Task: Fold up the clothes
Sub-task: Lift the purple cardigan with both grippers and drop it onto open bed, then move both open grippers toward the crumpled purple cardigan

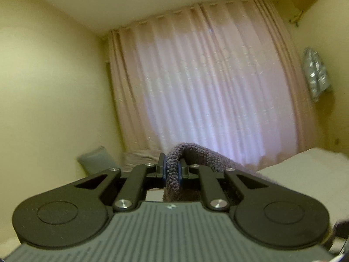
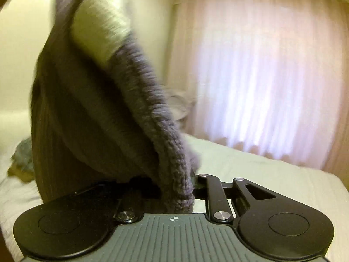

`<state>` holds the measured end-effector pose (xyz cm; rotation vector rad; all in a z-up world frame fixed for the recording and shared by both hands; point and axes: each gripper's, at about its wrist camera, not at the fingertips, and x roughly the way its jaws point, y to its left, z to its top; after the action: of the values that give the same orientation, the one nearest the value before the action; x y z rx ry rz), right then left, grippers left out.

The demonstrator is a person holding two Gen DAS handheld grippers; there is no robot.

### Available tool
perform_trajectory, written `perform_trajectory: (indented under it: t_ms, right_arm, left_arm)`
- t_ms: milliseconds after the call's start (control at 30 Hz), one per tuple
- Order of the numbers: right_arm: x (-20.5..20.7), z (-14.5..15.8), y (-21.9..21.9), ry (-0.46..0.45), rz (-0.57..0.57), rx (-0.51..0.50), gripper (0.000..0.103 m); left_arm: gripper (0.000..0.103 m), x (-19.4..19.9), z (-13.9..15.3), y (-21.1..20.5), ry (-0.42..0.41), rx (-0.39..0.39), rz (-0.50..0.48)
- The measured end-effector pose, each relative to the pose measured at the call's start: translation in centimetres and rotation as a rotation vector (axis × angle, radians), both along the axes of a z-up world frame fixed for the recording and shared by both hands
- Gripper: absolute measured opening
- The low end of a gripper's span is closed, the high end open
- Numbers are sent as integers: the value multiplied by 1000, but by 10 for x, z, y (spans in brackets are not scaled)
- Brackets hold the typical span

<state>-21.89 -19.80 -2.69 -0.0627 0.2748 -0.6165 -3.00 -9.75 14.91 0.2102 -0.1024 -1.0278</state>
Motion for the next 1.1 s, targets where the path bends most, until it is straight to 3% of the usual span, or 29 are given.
perform_trajectory:
  t_ms: [200,300,367,400,433,567,700,767,867,967,1067,1100]
  right_arm:
    - [-86,52,-16,-129,-196,-49,17]
    - [-102,67,-15,-137,-255,-69,18]
    - [-90,63,-22,-65,-244,-32,43]
    - [-78,56,-28,11,-230,0,76]
    - [-73,48,-30,71,-206,34,84]
    - [-78,14,-22,226,-173,210,84]
    - [-102,-13,-29,292,-234,425,84]
    - [-116,-27,-60,326,-279,510,84]
    - [-145,-28,-72,345,-321,577,84]
    - [-103,-34,-108,354,-332,574,84]
    - [-81,-15,-87,369,-323,522,84]
    - [-77,-24,-78,376,-321,508,84]
  left_arm:
    - [10,-31,-1,-48,50,-22,-113]
    - [10,-37,-12,-87,103,69,-145]
    - [11,-31,-29,-121,195,187,-144]
    - [12,-28,-40,-134,238,239,-142]
    - [15,-26,-58,-143,279,297,-136]
    - [16,-20,-131,-151,428,519,-85]
    - [16,-21,-196,-114,545,699,-75]
    - [16,-19,-215,-96,574,758,-70]
    - [17,-10,-231,-76,601,793,-73]
    - [21,-3,-228,-69,578,798,-90]
    - [33,-9,-216,-71,514,788,-131]
    - [35,-9,-213,-73,493,789,-145]
